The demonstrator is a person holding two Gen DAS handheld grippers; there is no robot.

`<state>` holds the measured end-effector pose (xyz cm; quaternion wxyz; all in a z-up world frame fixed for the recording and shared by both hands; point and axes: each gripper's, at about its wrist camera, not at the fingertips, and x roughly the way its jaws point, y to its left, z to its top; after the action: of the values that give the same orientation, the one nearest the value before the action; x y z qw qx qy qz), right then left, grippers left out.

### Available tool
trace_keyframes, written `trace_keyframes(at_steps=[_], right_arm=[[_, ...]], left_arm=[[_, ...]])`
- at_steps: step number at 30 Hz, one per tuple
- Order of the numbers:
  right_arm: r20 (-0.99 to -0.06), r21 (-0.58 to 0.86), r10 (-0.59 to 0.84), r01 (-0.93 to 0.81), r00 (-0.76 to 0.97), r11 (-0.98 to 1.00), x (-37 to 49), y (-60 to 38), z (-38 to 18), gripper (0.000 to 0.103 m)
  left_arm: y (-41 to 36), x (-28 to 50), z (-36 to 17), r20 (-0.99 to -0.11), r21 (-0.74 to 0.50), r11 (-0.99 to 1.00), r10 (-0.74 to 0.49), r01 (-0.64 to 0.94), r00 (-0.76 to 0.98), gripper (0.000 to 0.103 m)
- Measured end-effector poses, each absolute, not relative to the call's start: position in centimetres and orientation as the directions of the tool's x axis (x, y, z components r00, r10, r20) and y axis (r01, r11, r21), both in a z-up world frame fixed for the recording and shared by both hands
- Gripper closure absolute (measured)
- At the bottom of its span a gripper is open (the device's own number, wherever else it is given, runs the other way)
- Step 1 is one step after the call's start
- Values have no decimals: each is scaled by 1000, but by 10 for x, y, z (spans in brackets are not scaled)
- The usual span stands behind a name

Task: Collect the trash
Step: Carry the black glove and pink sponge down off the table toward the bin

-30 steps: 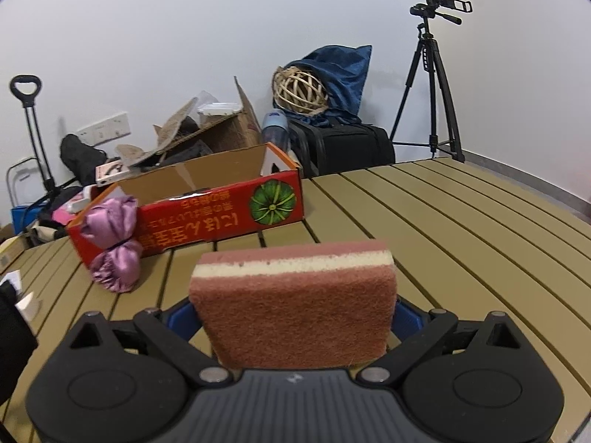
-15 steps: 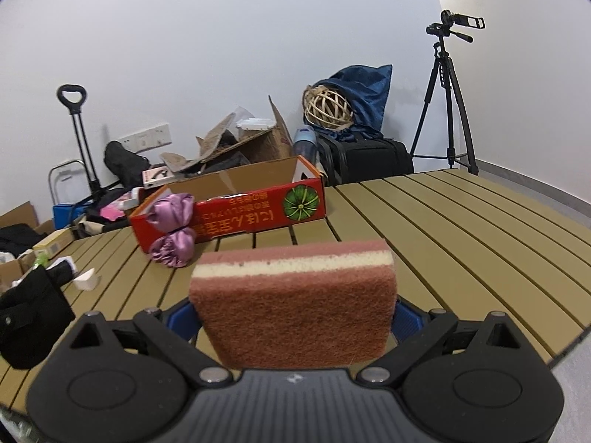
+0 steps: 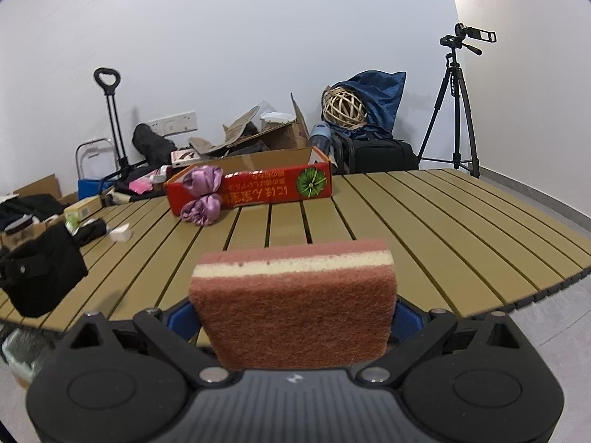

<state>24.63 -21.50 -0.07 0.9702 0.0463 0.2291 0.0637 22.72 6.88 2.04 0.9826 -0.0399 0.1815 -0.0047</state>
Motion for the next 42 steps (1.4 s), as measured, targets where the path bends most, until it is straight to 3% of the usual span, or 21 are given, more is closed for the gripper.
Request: trace_keyframes(at_steps=[13, 24, 42], right_arm=[[-574, 119, 170, -124, 801, 985, 201, -217, -53, 3], [-692, 125, 183, -134, 699, 983, 182, -215, -101, 3], [-840, 128, 192, -157, 508, 979, 186, -208, -170, 4]], left_arm=[[57, 180, -2, -400, -27, 998, -60, 54, 914, 87], [47, 154, -51, -556, -9, 998, -57, 62, 830, 87], [56, 182, -123, -769, 53, 998, 67, -40, 636, 87]])
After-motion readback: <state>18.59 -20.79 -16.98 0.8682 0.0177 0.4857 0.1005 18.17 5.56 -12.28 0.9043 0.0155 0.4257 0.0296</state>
